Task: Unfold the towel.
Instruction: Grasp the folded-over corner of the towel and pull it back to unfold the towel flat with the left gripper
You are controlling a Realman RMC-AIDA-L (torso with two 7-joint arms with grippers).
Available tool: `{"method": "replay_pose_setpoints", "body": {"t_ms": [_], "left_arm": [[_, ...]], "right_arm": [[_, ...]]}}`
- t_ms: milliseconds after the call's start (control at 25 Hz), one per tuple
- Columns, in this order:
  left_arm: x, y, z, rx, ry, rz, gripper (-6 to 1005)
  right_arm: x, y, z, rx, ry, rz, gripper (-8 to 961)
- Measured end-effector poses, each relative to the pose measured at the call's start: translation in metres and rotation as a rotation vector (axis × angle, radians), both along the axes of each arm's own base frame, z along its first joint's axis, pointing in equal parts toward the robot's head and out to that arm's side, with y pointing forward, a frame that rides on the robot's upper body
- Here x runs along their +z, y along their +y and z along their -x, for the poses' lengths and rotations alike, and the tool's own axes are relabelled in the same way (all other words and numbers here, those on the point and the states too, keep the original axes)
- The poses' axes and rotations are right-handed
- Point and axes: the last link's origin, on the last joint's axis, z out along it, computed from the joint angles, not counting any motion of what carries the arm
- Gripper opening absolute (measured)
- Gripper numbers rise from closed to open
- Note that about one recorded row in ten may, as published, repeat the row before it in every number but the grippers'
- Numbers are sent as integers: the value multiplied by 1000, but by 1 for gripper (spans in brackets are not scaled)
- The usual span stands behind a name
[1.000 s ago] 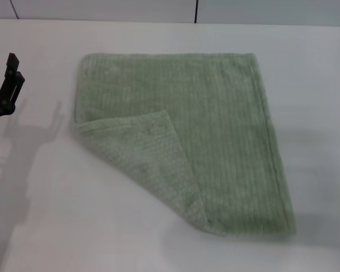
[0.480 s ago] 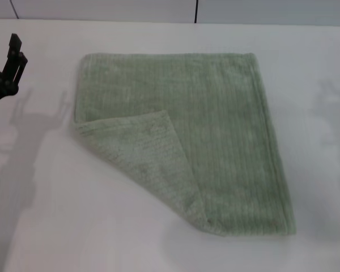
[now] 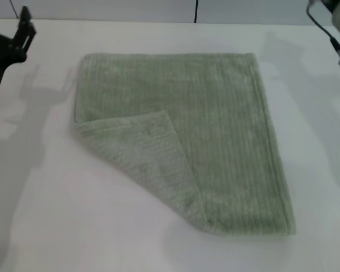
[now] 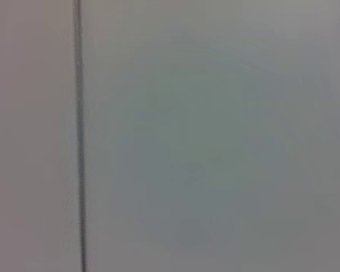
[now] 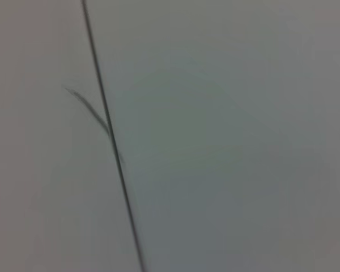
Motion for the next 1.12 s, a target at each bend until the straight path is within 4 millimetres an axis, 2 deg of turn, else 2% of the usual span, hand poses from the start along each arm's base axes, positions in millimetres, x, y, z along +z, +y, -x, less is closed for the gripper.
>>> {"method": "replay_pose_setpoints", "body": {"t_ms": [40, 120, 240, 400, 440, 480, 600, 680, 760, 880, 960, 1080, 1120], "left_arm": [[2, 14, -3, 25, 33, 68, 775], [3, 21, -5, 37, 50, 104, 775], [6, 37, -20, 40, 96, 195, 774], [18, 47, -47, 23, 65, 299, 774], [18, 47, -47, 23, 65, 299, 774], [22, 48, -60, 15, 79, 341, 773], [19, 49, -74, 40, 126, 403, 773], [19, 49, -74, 40, 126, 403, 774], [5, 43, -98, 79, 211, 442, 775], [0, 40, -105, 92, 238, 445, 777], [-8, 39, -126, 162, 293, 441, 777], [-9, 39, -130, 179, 307, 445, 776], [-11, 40, -140, 186, 325, 485, 775]], "right_arm": [[-2, 11, 12, -38, -6, 93, -1], [-3, 15, 15, -56, -19, 133, -1], [-8, 27, 25, -126, 1, 290, -1], [-2, 35, 23, -200, 12, 376, -1], [1, 38, 22, -223, -6, 402, -1], [1, 39, 21, -238, -32, 420, -1], [4, 43, 15, -285, -103, 456, -1], [8, 45, 11, -315, -139, 469, -1], [12, 46, 8, -335, -175, 483, -1], [17, 49, 6, -346, -222, 513, -1], [18, 50, 6, -341, -245, 531, -1], [18, 53, 7, -332, -275, 544, -2], [18, 53, 8, -330, -284, 545, -2]]}}
